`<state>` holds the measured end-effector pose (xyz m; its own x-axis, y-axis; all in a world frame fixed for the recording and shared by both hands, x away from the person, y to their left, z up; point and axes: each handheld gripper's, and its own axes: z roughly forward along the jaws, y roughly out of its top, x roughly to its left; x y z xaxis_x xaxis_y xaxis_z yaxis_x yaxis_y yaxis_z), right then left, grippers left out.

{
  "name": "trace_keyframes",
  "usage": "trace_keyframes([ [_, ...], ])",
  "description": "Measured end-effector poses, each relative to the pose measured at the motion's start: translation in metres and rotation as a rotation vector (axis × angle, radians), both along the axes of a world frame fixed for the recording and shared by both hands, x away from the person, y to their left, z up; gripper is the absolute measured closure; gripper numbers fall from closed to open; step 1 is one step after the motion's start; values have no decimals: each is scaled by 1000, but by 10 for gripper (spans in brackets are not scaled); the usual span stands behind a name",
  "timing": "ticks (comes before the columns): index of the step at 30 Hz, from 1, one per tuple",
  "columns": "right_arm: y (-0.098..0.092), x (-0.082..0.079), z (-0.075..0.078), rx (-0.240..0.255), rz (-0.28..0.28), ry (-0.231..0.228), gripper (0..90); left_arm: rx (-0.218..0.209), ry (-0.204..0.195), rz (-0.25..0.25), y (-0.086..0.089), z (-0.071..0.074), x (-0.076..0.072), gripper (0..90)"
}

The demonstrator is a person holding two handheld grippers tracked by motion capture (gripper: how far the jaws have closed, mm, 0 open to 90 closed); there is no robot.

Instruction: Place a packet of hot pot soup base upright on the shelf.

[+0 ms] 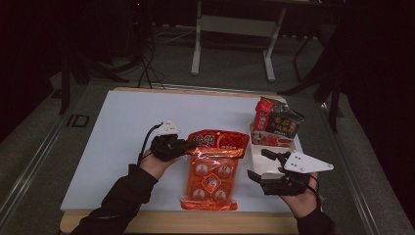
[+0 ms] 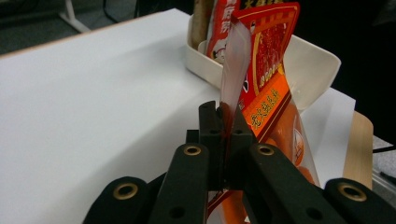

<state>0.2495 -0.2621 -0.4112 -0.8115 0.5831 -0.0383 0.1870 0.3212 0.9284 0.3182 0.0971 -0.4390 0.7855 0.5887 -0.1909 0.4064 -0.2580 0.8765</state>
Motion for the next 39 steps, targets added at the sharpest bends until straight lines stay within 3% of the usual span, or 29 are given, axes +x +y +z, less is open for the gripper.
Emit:
trace_keyframes([
  [13,-7,9,0,19,-49,3,192,-40,-60,-85,-2,12,-14,894],
  [19,-4,15,-2,31,-59,-2,134,-66,-83,-123,-2,13,-19,895],
  [24,2,23,-8,16,-71,15,129,-113,-90,-168,0,14,-22,895],
  [28,6,28,-14,18,-34,49,149,-129,-108,-195,-1,14,-25,894],
  [32,11,29,-19,16,7,73,258,-143,-116,-205,0,14,-27,894],
  [36,14,33,-24,9,81,114,476,-168,-112,-217,1,12,-28,893],
  [39,16,35,-29,5,112,133,575,-174,-110,-219,3,11,-28,892],
])
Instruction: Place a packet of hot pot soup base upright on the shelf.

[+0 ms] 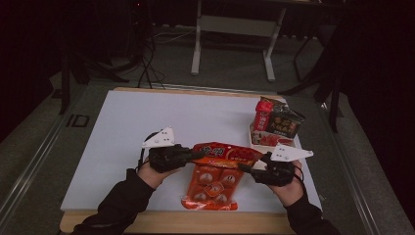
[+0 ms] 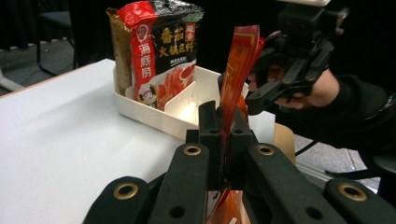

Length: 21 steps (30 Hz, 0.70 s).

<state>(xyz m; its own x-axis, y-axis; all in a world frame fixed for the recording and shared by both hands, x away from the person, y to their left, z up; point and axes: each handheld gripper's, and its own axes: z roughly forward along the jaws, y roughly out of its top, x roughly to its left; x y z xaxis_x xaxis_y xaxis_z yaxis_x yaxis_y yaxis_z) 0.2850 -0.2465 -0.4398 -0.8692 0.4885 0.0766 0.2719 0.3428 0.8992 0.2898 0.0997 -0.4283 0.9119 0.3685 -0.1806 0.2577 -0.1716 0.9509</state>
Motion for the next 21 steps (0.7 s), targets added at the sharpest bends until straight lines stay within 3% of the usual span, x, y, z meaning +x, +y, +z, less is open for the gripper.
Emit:
trace_keyframes([
  [7,-3,-1,1,10,46,22,770,22,-14,13,1,0,-3,888],
  [9,-3,-1,1,8,62,32,878,33,-19,18,1,1,-4,888],
  [14,-1,-6,5,-17,65,34,899,46,-25,11,2,4,-6,888],
  [21,1,-22,20,19,73,45,900,4,-23,-42,10,6,-7,882],
])
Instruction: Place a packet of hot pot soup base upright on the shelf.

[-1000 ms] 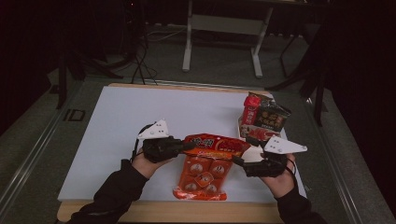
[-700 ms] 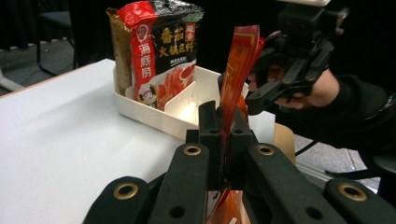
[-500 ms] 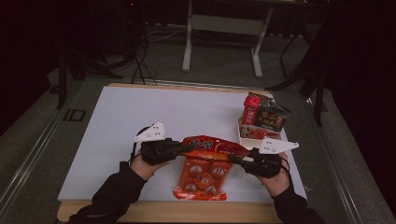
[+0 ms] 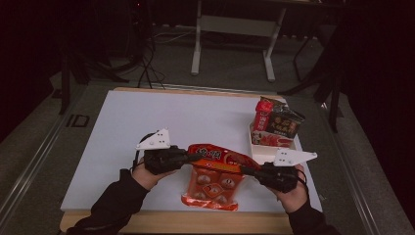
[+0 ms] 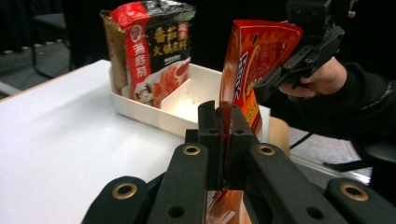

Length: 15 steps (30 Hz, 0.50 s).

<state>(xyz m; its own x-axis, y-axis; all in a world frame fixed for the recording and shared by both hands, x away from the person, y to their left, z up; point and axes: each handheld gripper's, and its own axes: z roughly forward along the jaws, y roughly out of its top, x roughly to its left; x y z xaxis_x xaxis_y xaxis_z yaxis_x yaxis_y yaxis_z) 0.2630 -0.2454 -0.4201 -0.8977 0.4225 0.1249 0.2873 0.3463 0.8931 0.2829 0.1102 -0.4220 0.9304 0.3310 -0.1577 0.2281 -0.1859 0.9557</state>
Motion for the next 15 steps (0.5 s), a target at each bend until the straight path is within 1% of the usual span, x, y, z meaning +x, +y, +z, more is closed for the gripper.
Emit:
trace_keyframes([
  [1,1,-1,1,6,-6,6,900,0,0,0,0,0,0,878],
  [2,2,-4,5,4,-8,5,900,-5,-10,-5,3,2,-2,869],
  [3,2,-4,5,4,-8,5,900,-5,-10,-5,3,2,-2,860],
  [4,3,-5,7,11,-12,8,900,-15,-15,-7,5,3,-4,860],
  [5,4,-7,11,20,-14,19,900,-27,-36,-3,7,3,-6,853],
  [7,6,-10,18,21,-13,12,900,-24,-34,1,8,4,-8,831],
  [8,7,-11,21,16,-11,5,900,-28,-33,14,9,5,-10,820],
  [10,7,-11,25,20,-12,0,900,-37,-33,17,9,6,-12,795],
  [12,8,-11,29,32,-8,-8,900,-44,-49,37,11,9,-15,769],
  [13,8,-12,32,27,-11,-15,900,-53,-54,38,12,10,-16,747],
  [15,8,-12,36,20,-13,-33,900,-53,-60,53,14,12,-16,638],
])
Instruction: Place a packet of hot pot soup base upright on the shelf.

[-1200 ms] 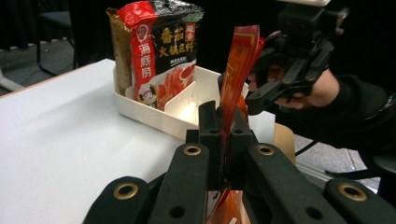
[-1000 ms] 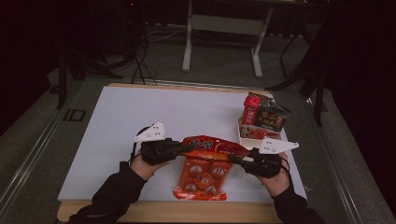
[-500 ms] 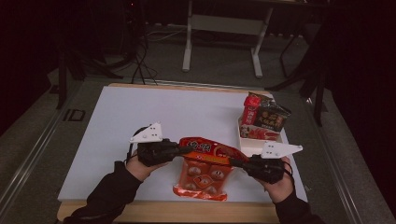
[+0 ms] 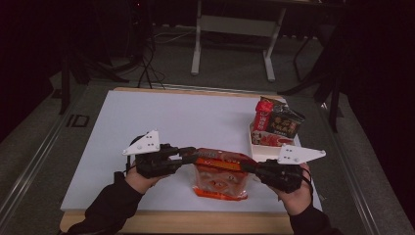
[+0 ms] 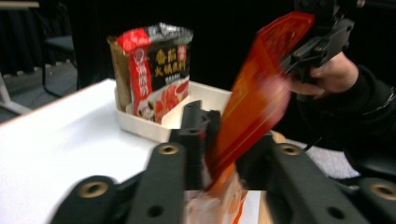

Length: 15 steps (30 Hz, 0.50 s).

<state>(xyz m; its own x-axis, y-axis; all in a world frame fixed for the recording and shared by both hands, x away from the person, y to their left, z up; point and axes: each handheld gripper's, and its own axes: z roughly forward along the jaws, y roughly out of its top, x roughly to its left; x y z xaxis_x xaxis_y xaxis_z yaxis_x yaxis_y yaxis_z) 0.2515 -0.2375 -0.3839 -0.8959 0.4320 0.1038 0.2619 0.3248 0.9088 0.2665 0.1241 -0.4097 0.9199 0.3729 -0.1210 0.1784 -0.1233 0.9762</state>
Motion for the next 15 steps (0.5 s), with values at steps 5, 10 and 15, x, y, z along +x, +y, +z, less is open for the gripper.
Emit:
trace_keyframes([
  [5,-2,2,10,-15,-12,-37,900,-15,22,29,9,-2,-1,386],
  [10,-6,6,22,-9,-19,-55,900,-30,62,65,14,-12,-4,203],
  [15,-9,9,35,17,-20,-70,900,22,58,110,14,-24,-8,46],
])
